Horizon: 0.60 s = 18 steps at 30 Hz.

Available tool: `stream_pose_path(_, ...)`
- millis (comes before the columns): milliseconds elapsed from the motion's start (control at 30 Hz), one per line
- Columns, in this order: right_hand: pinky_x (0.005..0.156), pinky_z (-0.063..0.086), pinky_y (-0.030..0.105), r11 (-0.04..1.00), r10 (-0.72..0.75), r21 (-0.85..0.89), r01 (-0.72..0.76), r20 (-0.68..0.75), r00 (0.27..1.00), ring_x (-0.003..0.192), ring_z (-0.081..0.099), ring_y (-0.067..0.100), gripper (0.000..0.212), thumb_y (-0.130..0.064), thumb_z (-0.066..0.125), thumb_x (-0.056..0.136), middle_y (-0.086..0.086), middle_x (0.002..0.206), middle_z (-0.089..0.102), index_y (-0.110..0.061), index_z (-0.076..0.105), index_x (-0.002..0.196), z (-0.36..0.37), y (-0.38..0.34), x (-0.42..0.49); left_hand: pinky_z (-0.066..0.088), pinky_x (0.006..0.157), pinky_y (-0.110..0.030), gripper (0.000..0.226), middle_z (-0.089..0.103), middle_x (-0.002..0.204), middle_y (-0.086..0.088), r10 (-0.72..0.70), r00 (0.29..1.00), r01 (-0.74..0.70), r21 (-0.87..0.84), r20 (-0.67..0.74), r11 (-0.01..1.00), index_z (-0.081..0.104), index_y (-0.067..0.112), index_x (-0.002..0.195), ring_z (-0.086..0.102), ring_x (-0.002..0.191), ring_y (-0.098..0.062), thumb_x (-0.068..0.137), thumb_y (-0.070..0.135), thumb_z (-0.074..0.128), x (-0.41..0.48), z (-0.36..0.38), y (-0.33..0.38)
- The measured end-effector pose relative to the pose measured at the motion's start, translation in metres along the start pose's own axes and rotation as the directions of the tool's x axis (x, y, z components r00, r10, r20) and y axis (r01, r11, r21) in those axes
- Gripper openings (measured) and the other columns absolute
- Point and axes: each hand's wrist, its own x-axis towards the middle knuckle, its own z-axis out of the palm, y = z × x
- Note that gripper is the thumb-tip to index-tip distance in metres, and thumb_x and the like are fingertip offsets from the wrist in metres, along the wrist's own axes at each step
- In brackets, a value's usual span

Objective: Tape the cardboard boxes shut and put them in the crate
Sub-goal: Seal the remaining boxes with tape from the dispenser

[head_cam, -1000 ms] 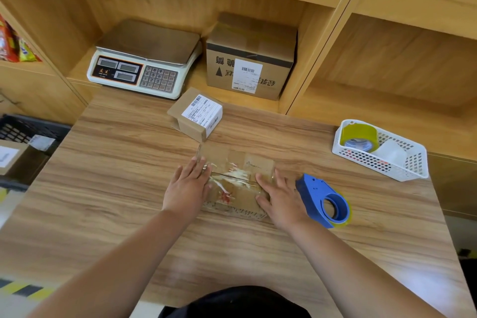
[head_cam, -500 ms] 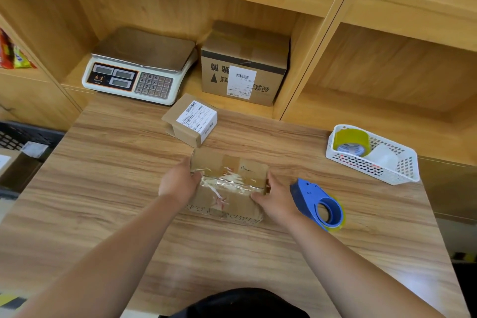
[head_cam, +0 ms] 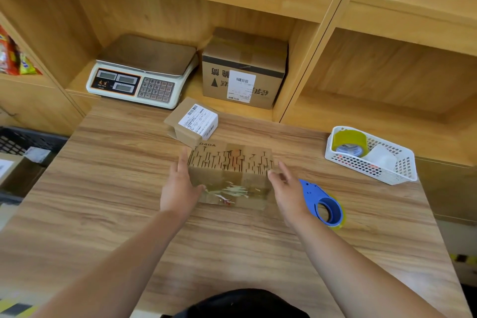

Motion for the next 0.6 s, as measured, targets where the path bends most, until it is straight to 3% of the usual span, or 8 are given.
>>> stream_pose_path(167,0.09,0.035,0.018,0.981,-0.006,-0.192,0.01,0.022,1.0,0.111,0.05,0.016,0.045,-0.026,0.051,0.098,0.015,0.131,0.053,-0.009,0.045,0.14,0.0,0.006,-0.016,0.048,0.084,-0.037,0.09,0.041,0.126,-0.003,-0.009,0.999,0.009,-0.007,0.031,1.0,0.023,0.02,0.149,0.055,0.106,-0.026,0.076,0.015,0.075,-0.011,0.006,-0.013)
stream_pose_path(267,0.09,0.036,0.029,0.975,-0.011,-0.222,0.016,0.024,1.0,0.118,0.05,0.031,0.036,-0.02,0.051,0.098,0.019,0.127,0.054,-0.005,0.054,0.13,-0.001,0.007,-0.022,0.048,0.086,-0.037,0.086,0.039,0.13,-0.003,-0.024,0.999,0.026,-0.039,0.043,0.999,0.026,0.016,0.147,0.054,0.111,-0.026,0.076,0.022,0.075,-0.017,0.007,-0.018)
stream_pose_path(400,0.088,0.039,0.028,0.975,-0.008,-0.221,0.014,0.03,1.0,0.117,0.051,0.029,0.038,-0.022,0.053,0.097,0.017,0.126,0.054,-0.008,0.053,0.132,0.0,0.007,-0.024,0.049,0.089,-0.039,0.085,0.038,0.13,0.001,-0.033,0.998,0.039,-0.126,0.05,0.991,0.032,0.019,0.144,0.052,0.111,-0.022,0.074,0.039,0.076,-0.02,0.005,-0.02)
stream_pose_path(467,0.084,0.039,0.023,0.98,-0.007,-0.198,0.014,0.035,0.999,0.106,0.054,0.022,0.039,-0.022,0.054,0.096,0.013,0.125,0.057,-0.009,0.052,0.132,0.0,0.009,-0.023,0.049,0.09,-0.04,0.083,0.04,0.132,0.001,-0.037,0.997,0.047,-0.154,0.071,0.987,0.032,0.022,0.144,0.052,0.114,-0.021,0.076,0.044,0.073,-0.019,0.002,-0.019)
stream_pose_path(600,0.078,0.04,0.016,0.982,0.005,-0.191,0.005,0.055,0.998,0.09,0.05,0.005,0.049,-0.024,0.055,0.095,-0.005,0.112,0.055,-0.016,0.043,0.141,-0.002,0.011,-0.016,0.049,0.089,-0.034,0.092,0.047,0.138,0.003,-0.018,0.994,0.029,-0.101,0.11,0.994,0.017,0.031,0.149,0.053,0.115,-0.021,0.077,0.041,0.073,-0.017,-0.004,-0.017)
